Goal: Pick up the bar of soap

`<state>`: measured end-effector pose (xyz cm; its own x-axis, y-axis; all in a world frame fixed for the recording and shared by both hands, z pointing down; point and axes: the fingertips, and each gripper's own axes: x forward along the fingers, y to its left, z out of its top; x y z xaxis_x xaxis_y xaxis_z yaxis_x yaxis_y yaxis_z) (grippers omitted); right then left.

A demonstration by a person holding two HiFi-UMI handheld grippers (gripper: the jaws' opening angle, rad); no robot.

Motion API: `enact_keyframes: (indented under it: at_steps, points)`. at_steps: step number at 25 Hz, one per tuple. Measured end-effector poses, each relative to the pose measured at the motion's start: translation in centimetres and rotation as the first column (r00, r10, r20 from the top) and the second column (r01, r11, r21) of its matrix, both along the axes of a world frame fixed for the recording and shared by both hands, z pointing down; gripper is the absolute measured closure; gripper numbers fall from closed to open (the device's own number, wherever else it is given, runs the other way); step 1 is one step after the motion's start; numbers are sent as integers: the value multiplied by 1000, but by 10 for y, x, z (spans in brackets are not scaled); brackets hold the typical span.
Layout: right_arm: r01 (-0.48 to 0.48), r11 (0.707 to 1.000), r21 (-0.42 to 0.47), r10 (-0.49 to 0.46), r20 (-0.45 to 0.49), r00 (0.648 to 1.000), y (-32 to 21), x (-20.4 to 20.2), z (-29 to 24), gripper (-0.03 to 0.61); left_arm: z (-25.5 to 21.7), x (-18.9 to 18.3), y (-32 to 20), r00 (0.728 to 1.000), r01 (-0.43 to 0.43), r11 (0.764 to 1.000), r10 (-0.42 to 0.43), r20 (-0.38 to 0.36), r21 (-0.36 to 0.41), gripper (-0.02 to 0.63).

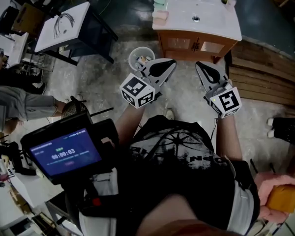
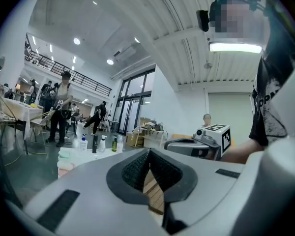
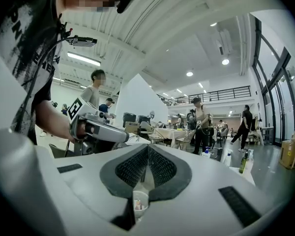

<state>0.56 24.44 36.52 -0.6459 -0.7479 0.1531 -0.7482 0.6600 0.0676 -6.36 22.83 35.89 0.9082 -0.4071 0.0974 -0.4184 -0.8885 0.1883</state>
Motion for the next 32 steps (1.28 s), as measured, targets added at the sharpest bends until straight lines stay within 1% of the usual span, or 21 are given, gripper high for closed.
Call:
enact_keyframes:
  at_steps: [3,8,15,26,29,32]
  points:
    - [-14,1000,0,14,-9,1000,-16,-8,2,563,4,-8,-16,1000,-18,1000,18,-5,-2,603]
    - [-23,1000,-8,23,-20,1000,-56,-28,6,563,10,-25,-56,999,-34,999,34,-16,-12,602]
    - [-25,1000,-9,25,-30,999,-53,-28,8,563,12,-25,-54,999,-41,999,41,-25,-14,603]
    - [-14,1000,-3,14,-43,999,-58,-28,4,563,13,-27,-56,999,-25,1000,24,-34,-19,602]
    - [2,1000,-13,-2,-41,999,-74,-27,10,563,19,-24,-71,999,-14,999,13,-35,-30,602]
    - [19,999,-27,-20,-37,999,-104,-21,20,563,29,-17,-100,1000,2,999,-4,-30,-45,603]
